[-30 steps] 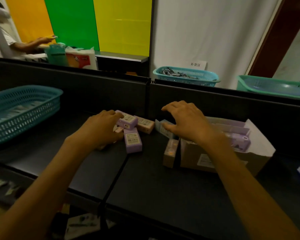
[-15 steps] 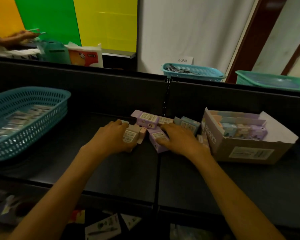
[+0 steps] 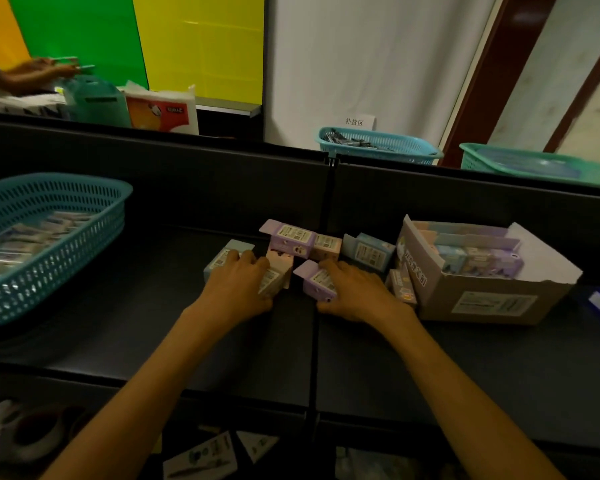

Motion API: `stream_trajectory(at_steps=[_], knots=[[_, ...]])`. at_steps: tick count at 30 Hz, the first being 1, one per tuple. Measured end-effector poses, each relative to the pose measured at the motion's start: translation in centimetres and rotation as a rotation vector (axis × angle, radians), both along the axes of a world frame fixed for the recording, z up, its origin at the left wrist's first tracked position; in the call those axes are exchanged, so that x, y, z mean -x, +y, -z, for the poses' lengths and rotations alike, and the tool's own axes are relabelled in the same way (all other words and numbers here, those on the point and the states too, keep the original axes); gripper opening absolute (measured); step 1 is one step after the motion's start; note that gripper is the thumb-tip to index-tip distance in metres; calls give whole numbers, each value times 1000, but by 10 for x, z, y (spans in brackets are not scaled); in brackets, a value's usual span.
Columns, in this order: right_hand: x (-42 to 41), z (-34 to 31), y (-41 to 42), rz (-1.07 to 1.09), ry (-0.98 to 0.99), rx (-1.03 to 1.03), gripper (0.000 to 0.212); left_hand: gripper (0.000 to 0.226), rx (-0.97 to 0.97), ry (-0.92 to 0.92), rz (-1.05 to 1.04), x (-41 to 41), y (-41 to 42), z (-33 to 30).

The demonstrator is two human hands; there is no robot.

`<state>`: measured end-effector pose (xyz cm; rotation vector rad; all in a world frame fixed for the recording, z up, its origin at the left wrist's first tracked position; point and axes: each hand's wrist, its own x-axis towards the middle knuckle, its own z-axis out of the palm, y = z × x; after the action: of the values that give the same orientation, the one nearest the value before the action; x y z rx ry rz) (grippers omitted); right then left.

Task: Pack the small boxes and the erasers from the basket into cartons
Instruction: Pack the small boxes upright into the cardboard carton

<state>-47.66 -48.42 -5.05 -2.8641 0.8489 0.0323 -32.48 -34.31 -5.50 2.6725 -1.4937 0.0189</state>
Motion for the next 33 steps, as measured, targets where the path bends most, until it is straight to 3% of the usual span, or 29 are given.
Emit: stream_trajectory(at_steps=[6, 12, 21, 28, 33], knots=[[5, 5, -6, 11, -108, -83, 78, 75, 17, 81, 30, 13, -2, 1], [13, 3, -14, 15, -200, -167, 87, 78, 69, 185, 6, 10, -3, -8], [26, -27, -13, -38, -557, -294, 54, 51, 474, 308, 96, 12, 2, -40], [59, -62, -28, -9, -808, -290, 29, 34, 655, 473, 272, 19, -14, -54], [90, -75, -50, 75, -875, -213, 29, 31, 704, 503, 364, 37, -38, -61]])
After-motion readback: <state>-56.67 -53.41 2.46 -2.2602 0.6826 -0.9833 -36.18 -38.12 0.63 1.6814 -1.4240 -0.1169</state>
